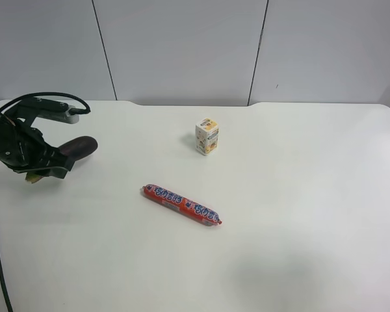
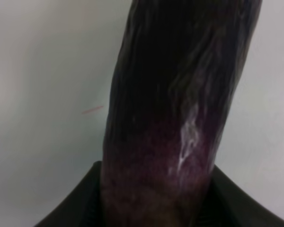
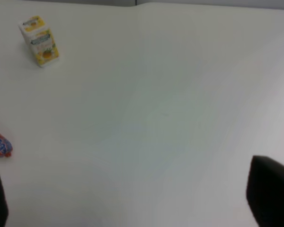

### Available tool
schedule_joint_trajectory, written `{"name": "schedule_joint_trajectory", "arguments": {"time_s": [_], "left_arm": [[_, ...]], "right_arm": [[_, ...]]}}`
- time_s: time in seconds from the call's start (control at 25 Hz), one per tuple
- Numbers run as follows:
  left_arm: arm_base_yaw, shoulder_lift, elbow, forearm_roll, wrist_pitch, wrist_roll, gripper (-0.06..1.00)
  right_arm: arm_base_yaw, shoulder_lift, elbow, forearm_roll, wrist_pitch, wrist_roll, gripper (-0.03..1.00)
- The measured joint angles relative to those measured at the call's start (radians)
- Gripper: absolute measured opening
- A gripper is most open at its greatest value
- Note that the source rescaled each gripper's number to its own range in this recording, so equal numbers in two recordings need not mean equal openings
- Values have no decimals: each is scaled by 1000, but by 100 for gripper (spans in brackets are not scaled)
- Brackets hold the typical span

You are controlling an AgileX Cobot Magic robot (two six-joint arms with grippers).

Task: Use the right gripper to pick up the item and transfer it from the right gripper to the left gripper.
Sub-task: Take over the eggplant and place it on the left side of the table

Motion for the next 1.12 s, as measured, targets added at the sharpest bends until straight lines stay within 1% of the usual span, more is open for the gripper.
{"name": "schedule_joint_trajectory", "arguments": {"time_s": [0.32, 0.68, 0.72, 0.76, 0.8, 0.84, 0.88, 0.96, 1.0, 1.12], "left_arm": [[0, 90, 1, -17, 0, -2, 0], [0, 95, 1, -19, 0, -2, 0], [0, 95, 1, -19, 0, -2, 6], [0, 95, 1, -19, 0, -3, 21], [0, 96, 1, -20, 0, -8, 40], [0, 96, 1, -26, 0, -12, 63], [1, 96, 1, -32, 0, -15, 79], [1, 96, 1, -34, 0, -15, 94], [1, 96, 1, -34, 0, -15, 96], [1, 96, 1, -35, 4, -14, 99]], "right_arm": [[0, 0, 0, 0, 0, 0, 100], [0, 0, 0, 0, 0, 0, 100], [0, 0, 0, 0, 0, 0, 100], [0, 0, 0, 0, 0, 0, 100], [0, 0, 0, 0, 0, 0, 100], [0, 0, 0, 0, 0, 0, 100], [0, 0, 0, 0, 0, 0, 100], [0, 0, 0, 0, 0, 0, 100], [0, 0, 0, 0, 0, 0, 100], [0, 0, 0, 0, 0, 0, 100]]}}
